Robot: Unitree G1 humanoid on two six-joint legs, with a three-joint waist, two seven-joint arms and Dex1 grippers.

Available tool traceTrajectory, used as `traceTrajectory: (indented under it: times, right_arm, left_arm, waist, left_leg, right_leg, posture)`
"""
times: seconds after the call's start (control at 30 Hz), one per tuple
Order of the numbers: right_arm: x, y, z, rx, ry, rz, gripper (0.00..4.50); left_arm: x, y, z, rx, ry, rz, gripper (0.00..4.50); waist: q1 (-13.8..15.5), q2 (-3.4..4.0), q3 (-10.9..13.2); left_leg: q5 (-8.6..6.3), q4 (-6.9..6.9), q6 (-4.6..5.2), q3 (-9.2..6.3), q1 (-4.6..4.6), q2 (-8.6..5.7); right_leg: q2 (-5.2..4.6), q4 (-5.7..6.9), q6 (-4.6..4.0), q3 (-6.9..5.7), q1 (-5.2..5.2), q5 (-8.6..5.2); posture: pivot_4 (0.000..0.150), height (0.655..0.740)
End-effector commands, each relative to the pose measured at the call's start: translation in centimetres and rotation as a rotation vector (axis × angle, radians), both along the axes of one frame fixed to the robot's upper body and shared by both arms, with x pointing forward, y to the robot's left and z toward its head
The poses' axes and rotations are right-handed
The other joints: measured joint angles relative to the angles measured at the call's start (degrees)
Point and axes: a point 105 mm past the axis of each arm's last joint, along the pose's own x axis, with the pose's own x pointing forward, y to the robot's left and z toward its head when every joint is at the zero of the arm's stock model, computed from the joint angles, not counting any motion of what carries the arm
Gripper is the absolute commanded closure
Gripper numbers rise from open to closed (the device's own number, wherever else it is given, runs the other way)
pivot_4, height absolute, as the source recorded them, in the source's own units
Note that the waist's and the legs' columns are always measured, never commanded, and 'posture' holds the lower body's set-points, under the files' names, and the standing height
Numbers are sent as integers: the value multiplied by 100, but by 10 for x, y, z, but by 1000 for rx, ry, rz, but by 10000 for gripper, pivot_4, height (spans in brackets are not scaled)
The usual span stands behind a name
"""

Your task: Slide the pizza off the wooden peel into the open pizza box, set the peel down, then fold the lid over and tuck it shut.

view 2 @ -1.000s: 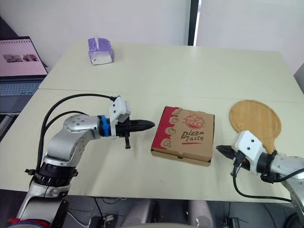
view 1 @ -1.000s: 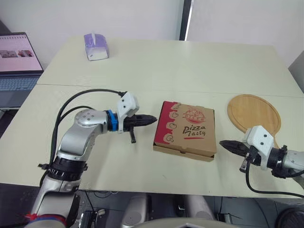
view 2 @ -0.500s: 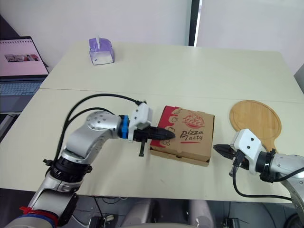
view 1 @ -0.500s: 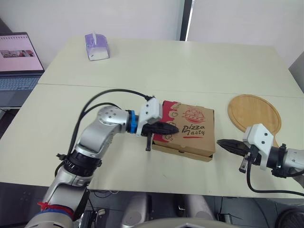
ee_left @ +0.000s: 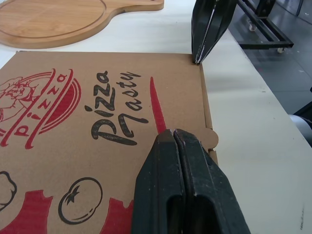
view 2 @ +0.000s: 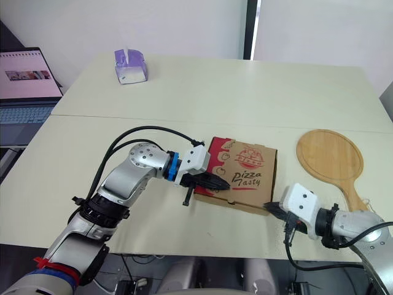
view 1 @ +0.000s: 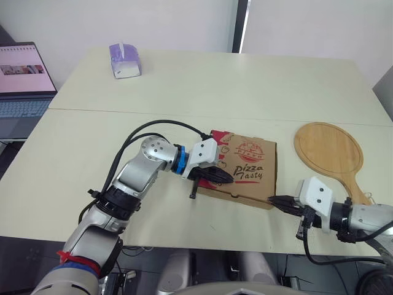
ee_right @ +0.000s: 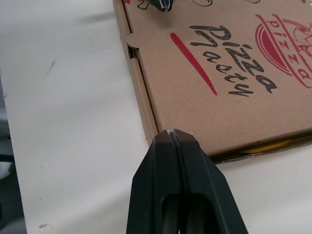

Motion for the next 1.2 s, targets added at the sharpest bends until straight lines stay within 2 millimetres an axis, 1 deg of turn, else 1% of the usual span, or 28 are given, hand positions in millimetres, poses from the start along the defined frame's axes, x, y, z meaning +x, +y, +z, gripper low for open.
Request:
traceTrajectory:
  times: [0.03,0.27,0.43,0.5,0.6,0.67,0.73,0.8,0.93,1.0,1.07,1.13,1.2]
  right_arm:
    - [1,-4,-14,-40,41,-34,44872]
    - [-1,-2,-22,-59,83,-34,44872]
    - [2,-8,-32,-91,99,-77,44872]
    - [2,-7,-32,-92,102,-77,44872]
    - [0,0,-22,-44,70,-28,44872]
    - [4,3,-6,33,6,-33,44872]
    - [12,-3,5,77,-42,-76,44872]
    - [20,-17,12,55,-82,-120,44872]
    - [27,-28,13,14,-104,-142,44872]
    - [34,-34,8,-20,-114,-174,44872]
    - [35,-36,-1,-63,-101,-173,44872]
    - [34,-31,-6,-68,-93,-139,44872]
    - [37,-24,0,-30,-120,-129,44872]
  left_arm:
    - [-3,-3,3,3,-24,-34,45000]
    - [-5,-2,-7,24,-4,-21,45000]
    - [-3,-1,-14,35,14,0,45000]
    - [-3,1,-18,43,26,12,45000]
    - [-2,2,-22,52,32,20,45000]
    - [-2,3,-23,53,35,26,45000]
    - [-2,3,-23,53,35,29,45000]
    - [-2,4,-23,53,35,31,45000]
    - [-2,3,-24,52,36,33,45000]
    - [-2,2,-25,50,35,33,45000]
    - [-2,1,-25,48,34,34,45000]
    - [-3,0,-25,50,33,35,45000]
    - [-4,1,-26,54,34,36,45000]
  waist:
    - [-1,0,0]
    - [-24,-11,-12]
    - [-42,-16,-19]
    - [-50,-22,-27]
    - [-53,-26,-40]
    - [-50,-25,-41]
    - [-51,-24,-41]
    - [-54,-22,-41]
    - [-46,-22,-40]
    - [-47,-20,-40]
    - [-38,-20,-40]
    - [-29,-19,-40]
    - [-23,-18,-39]
  left_leg:
    - [1,0,-1,0,0,0]
    - [-2,-1,4,0,13,3]
    - [-3,0,6,-1,16,4]
    - [-4,0,7,-3,23,5]
    - [-6,0,11,-5,27,5]
    - [-6,0,11,-6,28,5]
    - [-6,0,11,-8,27,5]
    - [-6,1,10,-6,26,5]
    - [-6,0,11,-6,26,4]
    - [-6,-2,11,-8,25,4]
    - [-6,-2,11,-7,24,4]
    - [-6,-2,11,-7,24,3]
    - [-6,-2,12,-8,23,3]
  right_leg:
    - [0,0,0,0,0,0]
    - [3,0,0,1,11,-1]
    - [5,0,0,0,16,-1]
    - [5,-3,1,-1,27,-1]
    - [5,-5,1,-2,34,-2]
    - [5,-6,2,-3,36,-2]
    - [5,-6,2,-4,35,-2]
    - [4,-6,1,-1,34,-2]
    - [3,-6,1,-2,33,-2]
    - [3,-6,0,-4,33,-2]
    - [3,-6,1,-3,33,-2]
    - [2,-7,1,-3,33,-2]
    - [2,-8,1,-4,32,-2]
  posture:
    - [1500,7251]
    - [1500,7251]
    - [1500,7251]
    - [1500,7251]
    - [1500,7251]
    - [1500,7251]
    - [1500,7251]
    - [1500,7251]
    - [1500,7251]
    - [1500,7251]
    - [1500,7251]
    - [1500,7251]
    - [1500,7251]
